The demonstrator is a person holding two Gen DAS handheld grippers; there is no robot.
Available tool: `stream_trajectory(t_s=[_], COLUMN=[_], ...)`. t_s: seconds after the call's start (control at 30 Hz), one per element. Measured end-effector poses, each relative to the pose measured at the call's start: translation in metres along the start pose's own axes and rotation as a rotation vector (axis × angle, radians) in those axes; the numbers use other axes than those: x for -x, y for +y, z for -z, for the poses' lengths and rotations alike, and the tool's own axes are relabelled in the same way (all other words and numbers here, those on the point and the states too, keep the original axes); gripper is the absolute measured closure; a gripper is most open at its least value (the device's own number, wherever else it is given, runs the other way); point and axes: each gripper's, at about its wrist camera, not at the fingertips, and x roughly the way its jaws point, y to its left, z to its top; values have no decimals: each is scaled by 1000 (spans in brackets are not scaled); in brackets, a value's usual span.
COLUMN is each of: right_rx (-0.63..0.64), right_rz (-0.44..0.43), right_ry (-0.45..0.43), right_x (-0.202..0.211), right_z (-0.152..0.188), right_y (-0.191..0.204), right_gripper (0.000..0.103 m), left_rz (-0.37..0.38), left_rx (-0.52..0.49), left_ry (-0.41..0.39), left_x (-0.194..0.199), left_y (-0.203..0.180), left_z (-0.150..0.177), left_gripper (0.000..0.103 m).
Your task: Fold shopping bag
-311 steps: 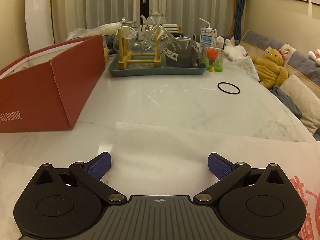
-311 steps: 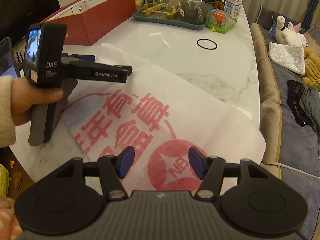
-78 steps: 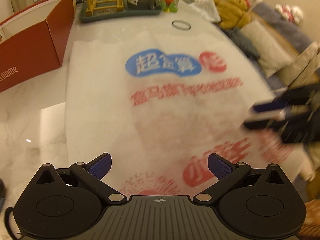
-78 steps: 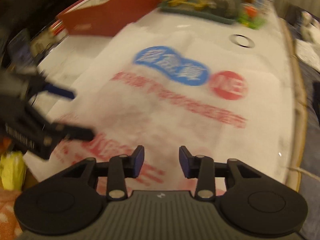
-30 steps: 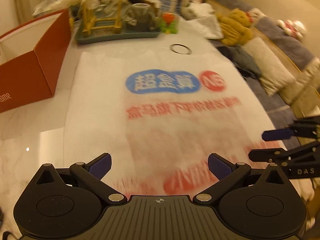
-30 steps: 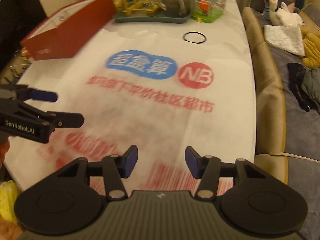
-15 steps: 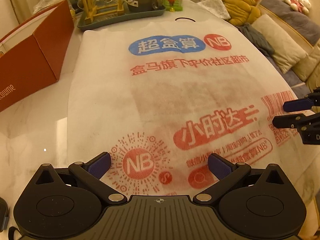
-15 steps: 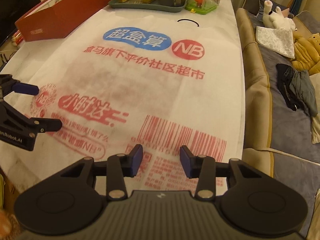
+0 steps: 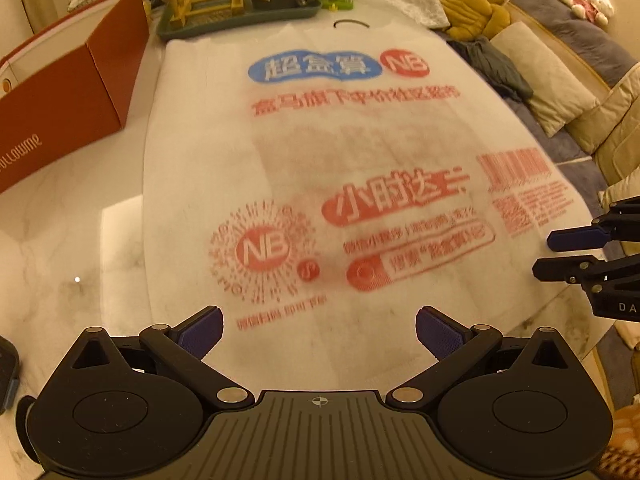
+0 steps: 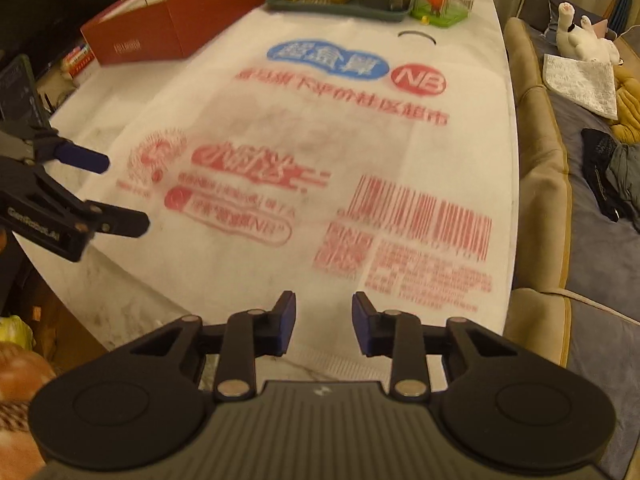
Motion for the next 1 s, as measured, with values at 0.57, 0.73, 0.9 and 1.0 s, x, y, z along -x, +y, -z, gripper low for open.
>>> stream_trajectory(t_s=[0.57,0.73,0.9,1.0], right_rx=[-158,-311,-488,-540], right_rz=[36,113,110,69], right_ry=[-78,-91,-60,-40], right_x=[16,24,14,1], right_z=[-14,-7,13,22], right_y=[-34,-74,-104,-113], right_gripper=[48,48,42,42], left_rz=[107,133,109,96], left_rx=[160,57,7,-12], left_ry=[-153,-138,-66,-65], left_x=[43,24,-1,-4], left_y=[41,25,10,5], left_z=[8,1,-5,-5], left_gripper=[0,0,0,0])
